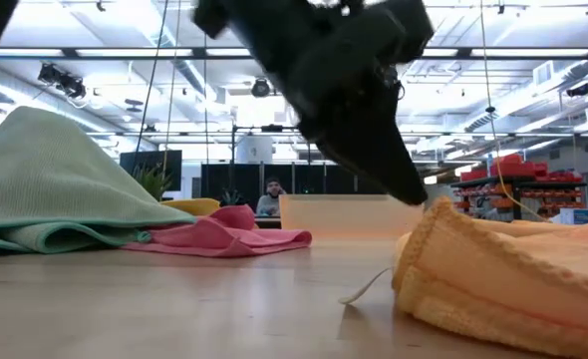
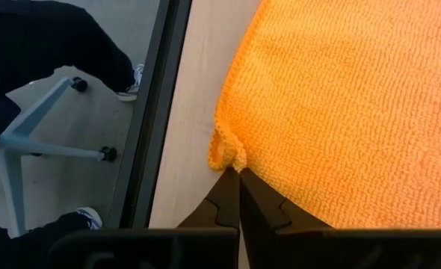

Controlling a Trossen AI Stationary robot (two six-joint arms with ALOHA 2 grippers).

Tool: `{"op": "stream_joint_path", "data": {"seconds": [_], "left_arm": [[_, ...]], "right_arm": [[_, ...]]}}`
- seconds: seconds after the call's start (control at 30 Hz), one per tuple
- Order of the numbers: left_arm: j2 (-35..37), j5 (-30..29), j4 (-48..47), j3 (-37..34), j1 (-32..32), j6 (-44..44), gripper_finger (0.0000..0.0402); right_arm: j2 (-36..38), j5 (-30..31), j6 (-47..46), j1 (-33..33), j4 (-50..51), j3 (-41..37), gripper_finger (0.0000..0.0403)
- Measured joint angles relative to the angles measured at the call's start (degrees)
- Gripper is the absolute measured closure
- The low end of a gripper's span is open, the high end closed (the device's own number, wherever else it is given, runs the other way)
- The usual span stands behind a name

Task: Fold microfiber towels
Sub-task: Fold the left orange microfiber cloth

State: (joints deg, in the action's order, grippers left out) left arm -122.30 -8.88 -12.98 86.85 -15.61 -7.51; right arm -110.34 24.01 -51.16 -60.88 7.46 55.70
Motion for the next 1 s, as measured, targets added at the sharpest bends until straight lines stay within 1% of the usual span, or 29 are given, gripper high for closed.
{"op": "stream_joint_path", "data": {"seconds": [0.07,0.1,0.17,0.27,0.4,0.47,0.53,0.57,0.63,0.83,1.0], "left_arm": [[0.02,1.73,-0.42,0.02,3.14,-0.87,0.0327],[-0.15,3.86,-0.37,0.0,4.72,-0.36,0.0325],[-0.56,7.21,1.6,0.0,7.25,3.33,0.0314],[-0.57,7.19,4.37,0.0,9.51,9.86,0.0282],[-0.59,7.47,7.0,0.0,11.68,13.92,0.0234],[-1.62,9.63,8.76,0.12,12.61,14.45,0.0218],[-3.36,11.89,10.13,0.04,13.28,14.24,0.021],[-4.41,12.4,12.01,0.04,13.47,14.24,0.0209],[-5.45,12.44,11.84,-0.11,13.91,14.4,0.0211],[-5.42,12.92,12.09,0.05,15.44,12.62,0.0232],[-7.26,14.77,12.92,0.06,15.57,11.45,0.0245]], "right_arm": [[0.0,0.09,-0.04,0.0,-0.22,-0.05,0.0397],[0.0,0.09,-0.08,0.0,-0.32,-0.07,0.0397],[0.0,0.08,-0.05,0.0,-0.44,-0.08,0.0397],[-0.01,0.31,0.1,0.0,-0.57,-0.09,0.0397],[-0.07,0.99,0.39,-0.02,-0.56,-0.09,0.0397],[-0.08,1.01,0.71,-0.02,-0.53,-0.09,0.0397],[-0.09,1.06,1.05,-0.02,-0.49,-0.09,0.0397],[-0.08,1.09,1.2,-0.02,-0.43,-0.09,0.0397],[-0.09,1.11,1.23,-0.02,-0.39,-0.09,0.0397],[-0.09,1.25,1.27,-0.02,-0.37,-0.09,0.0397],[-0.08,1.37,1.27,-0.02,-0.31,-0.11,0.0397]]}}
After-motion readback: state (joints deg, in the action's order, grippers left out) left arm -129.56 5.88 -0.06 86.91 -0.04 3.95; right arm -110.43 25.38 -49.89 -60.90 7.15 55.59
